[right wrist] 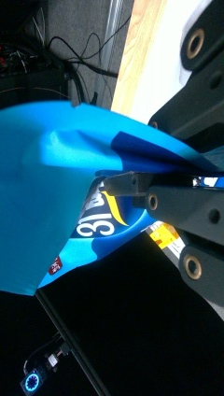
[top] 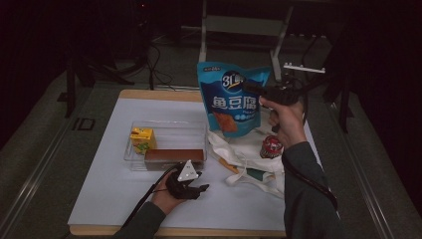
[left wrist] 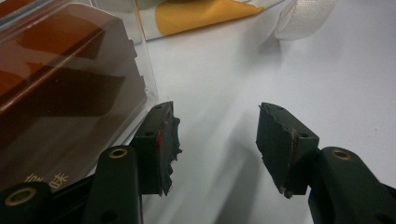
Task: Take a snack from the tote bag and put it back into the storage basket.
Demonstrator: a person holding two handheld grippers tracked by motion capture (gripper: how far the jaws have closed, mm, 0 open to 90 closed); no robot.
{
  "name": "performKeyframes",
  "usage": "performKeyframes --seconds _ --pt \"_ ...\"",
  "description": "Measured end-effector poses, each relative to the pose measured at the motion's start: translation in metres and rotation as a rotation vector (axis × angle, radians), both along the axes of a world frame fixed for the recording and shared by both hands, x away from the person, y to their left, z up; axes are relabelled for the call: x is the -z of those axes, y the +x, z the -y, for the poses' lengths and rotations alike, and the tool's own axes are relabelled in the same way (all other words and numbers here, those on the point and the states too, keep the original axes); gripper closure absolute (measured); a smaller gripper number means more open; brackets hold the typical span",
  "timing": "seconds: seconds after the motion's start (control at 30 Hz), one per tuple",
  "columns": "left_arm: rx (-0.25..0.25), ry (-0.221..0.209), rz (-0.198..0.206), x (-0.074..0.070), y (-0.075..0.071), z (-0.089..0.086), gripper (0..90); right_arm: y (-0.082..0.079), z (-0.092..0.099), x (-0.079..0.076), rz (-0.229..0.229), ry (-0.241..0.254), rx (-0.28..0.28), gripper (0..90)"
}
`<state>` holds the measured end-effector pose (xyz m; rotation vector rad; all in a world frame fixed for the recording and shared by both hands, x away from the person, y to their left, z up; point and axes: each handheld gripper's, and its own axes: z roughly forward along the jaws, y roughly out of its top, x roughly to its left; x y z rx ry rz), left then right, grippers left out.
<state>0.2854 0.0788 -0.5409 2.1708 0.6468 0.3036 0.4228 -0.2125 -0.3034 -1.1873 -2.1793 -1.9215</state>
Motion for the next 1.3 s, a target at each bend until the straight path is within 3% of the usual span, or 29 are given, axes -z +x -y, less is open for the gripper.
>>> performKeyframes --seconds 0.73,1.3 --pt "0.002 0.000 -0.001 0.000 0.000 0.000 47.0 0.004 -0.043 -0.003 -0.006 -0.012 -0.064 89.9" --pt "0.003 -0.001 0.000 0.000 0.000 0.000 47.0 0.006 -0.072 -0.002 -0.013 0.013 -0.093 89.9"
